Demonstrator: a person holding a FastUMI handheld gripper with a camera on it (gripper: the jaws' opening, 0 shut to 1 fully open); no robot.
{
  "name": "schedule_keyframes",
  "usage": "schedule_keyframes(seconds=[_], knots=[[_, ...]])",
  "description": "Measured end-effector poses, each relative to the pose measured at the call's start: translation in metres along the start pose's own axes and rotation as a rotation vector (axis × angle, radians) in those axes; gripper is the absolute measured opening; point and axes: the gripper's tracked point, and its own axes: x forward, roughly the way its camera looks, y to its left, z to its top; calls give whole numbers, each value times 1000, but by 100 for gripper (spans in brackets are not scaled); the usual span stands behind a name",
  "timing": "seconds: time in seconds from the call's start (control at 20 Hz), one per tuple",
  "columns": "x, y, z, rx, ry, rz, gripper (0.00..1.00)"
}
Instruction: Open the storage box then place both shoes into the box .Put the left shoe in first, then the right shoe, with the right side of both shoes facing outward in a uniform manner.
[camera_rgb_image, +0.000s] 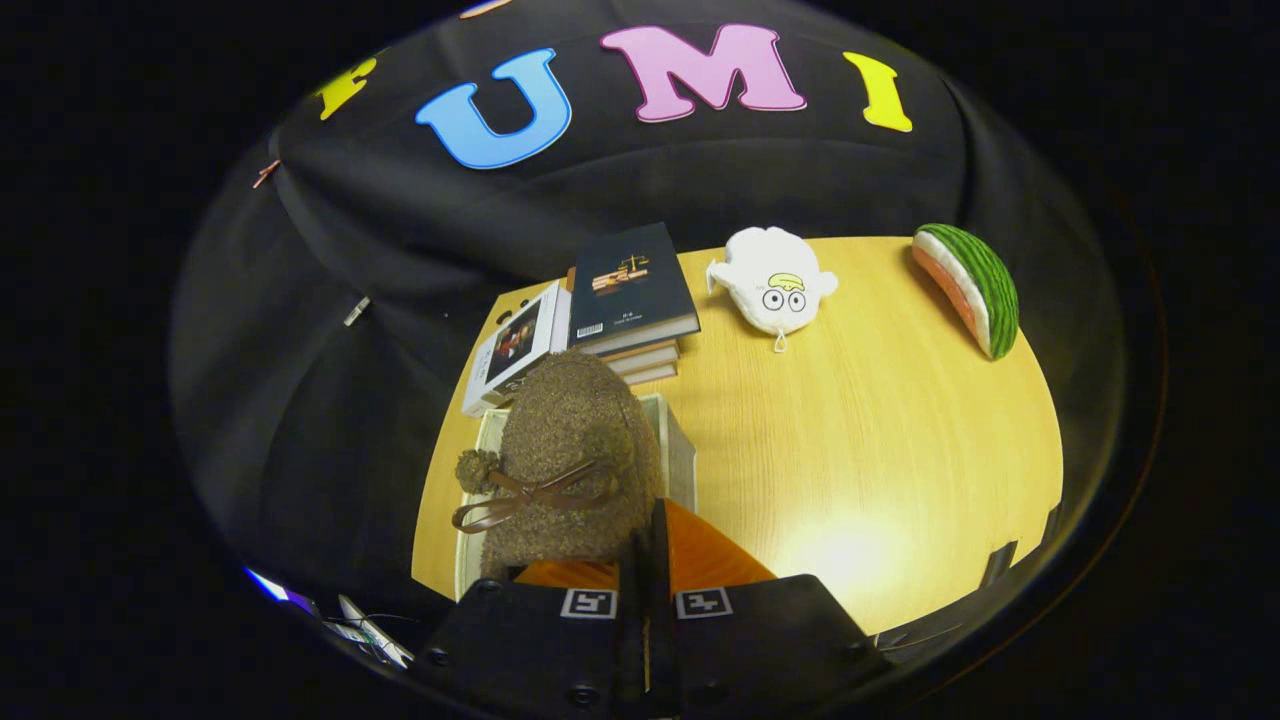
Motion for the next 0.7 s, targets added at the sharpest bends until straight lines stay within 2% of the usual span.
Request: schedule_keyframes(seconds=[0.3, 0.4, 0.5, 0.65, 0.7], knots=[[30, 2, -28, -36, 57, -70, 8], [32, 5, -36, -39, 71, -71, 9], [28, 12, -36, -29, 58, -49, 22], [22, 18, -26, -48, 3, -25, 68], [21, 17, -23, -58, -8, -24, 76]])
